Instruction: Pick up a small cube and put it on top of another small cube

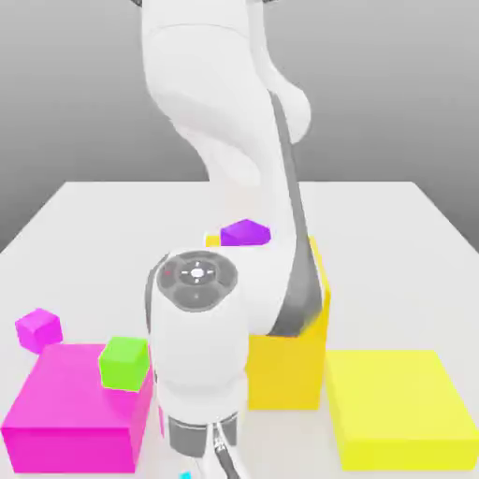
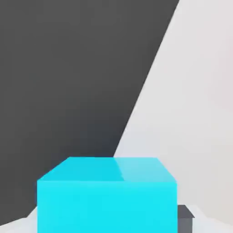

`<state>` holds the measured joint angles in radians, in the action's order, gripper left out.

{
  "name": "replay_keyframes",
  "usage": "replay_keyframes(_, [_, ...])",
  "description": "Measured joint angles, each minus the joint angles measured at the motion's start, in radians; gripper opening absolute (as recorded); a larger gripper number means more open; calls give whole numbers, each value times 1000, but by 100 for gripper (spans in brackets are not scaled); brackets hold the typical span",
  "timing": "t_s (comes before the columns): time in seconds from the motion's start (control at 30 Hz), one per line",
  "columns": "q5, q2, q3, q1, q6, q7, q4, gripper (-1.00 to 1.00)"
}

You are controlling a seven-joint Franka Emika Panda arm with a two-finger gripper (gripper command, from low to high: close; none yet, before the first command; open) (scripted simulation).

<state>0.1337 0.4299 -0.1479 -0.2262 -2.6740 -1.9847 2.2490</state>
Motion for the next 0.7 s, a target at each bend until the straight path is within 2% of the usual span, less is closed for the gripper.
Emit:
replay_keyframes(0.3, [-34, -301, 27, -94, 163, 188, 150, -100])
replay_keyframes(0.57, [-131, -581, 87, -166, 274, 430, 305, -100])
replay_keyframes(0.7, [-142, -534, 100, -171, 173, 465, 355, -100])
